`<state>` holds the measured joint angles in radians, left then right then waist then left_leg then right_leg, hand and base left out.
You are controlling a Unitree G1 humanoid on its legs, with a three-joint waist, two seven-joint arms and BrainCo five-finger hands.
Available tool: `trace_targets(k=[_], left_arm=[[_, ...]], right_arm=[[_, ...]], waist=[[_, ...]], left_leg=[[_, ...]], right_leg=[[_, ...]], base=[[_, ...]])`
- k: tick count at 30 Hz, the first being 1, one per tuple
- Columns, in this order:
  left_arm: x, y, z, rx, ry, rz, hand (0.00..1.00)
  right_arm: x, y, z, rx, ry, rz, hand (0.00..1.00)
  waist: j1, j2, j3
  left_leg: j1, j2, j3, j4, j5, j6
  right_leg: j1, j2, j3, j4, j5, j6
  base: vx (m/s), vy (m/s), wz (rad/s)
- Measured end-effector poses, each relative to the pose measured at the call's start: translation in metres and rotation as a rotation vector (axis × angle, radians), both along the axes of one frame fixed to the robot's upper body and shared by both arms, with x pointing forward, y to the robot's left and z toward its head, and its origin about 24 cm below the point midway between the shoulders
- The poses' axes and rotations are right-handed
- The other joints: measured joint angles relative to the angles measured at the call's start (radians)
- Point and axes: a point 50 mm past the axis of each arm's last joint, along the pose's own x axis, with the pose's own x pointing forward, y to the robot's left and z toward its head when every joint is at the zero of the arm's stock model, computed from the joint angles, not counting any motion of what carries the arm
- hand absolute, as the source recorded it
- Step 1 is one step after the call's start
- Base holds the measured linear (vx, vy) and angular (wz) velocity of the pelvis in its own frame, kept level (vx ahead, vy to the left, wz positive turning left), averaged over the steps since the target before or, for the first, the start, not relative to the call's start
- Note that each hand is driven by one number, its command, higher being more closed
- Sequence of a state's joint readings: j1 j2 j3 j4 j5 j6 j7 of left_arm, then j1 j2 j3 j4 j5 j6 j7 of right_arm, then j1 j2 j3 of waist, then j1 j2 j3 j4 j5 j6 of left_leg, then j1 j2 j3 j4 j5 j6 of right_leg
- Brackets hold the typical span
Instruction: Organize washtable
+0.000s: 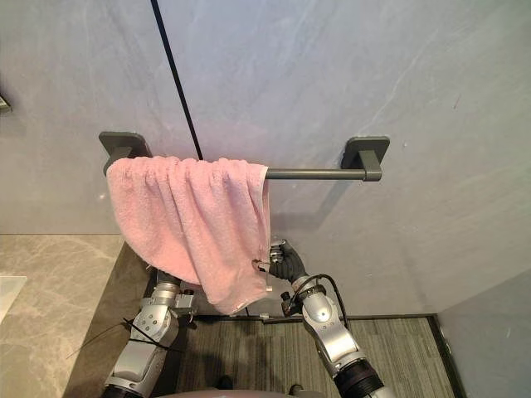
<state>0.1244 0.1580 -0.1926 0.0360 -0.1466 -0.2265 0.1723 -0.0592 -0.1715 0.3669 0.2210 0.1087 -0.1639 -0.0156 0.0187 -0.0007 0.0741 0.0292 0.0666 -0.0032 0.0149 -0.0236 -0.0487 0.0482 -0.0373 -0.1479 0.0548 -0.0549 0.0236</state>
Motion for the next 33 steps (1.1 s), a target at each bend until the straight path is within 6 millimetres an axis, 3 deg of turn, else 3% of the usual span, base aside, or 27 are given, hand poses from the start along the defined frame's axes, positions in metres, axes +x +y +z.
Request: trace_targets(k=[8, 14, 20, 33], left_arm=[[0.000, -0.001, 0.001, -0.013, -0.007, -0.006, 1.00], [0.001, 0.000, 0.015, -0.040, -0.065, 0.017, 1.00], [0.002, 0.000, 0.028, -0.067, -0.124, 0.036, 1.00], [0.001, -0.013, 0.035, -0.106, -0.154, -0.005, 1.00]], right_arm=[[0.003, -0.021, 0.000, 0.023, 0.001, -0.111, 1.00], [0.006, -0.037, 0.005, 0.061, -0.018, -0.208, 1.00], [0.002, -0.054, 0.025, 0.119, -0.108, -0.332, 1.00], [-0.015, -0.072, 0.025, 0.160, -0.113, -0.457, 1.00]], waist=[[0.000, -0.007, -0.004], [-0.003, -0.009, -0.005], [-0.004, -0.014, -0.009], [-0.006, -0.013, -0.011]], left_leg=[[-0.001, 0.000, 0.003, 0.000, 0.000, 0.000], [0.002, 0.000, 0.005, -0.004, 0.000, 0.000], [0.010, -0.001, 0.008, -0.010, 0.000, 0.000], [0.020, -0.003, 0.012, -0.015, -0.001, 0.000]], right_leg=[[0.000, 0.001, 0.006, -0.005, 0.001, -0.002], [0.000, 0.000, 0.006, -0.006, 0.002, -0.001], [0.004, -0.001, 0.007, -0.008, 0.002, 0.000], [0.018, -0.003, 0.009, -0.024, 0.008, 0.007]], base=[[0.00, 0.000, 0.00], [0.00, 0.000, 0.00], [0.00, 0.000, 0.00], [0.00, 0.000, 0.00]])
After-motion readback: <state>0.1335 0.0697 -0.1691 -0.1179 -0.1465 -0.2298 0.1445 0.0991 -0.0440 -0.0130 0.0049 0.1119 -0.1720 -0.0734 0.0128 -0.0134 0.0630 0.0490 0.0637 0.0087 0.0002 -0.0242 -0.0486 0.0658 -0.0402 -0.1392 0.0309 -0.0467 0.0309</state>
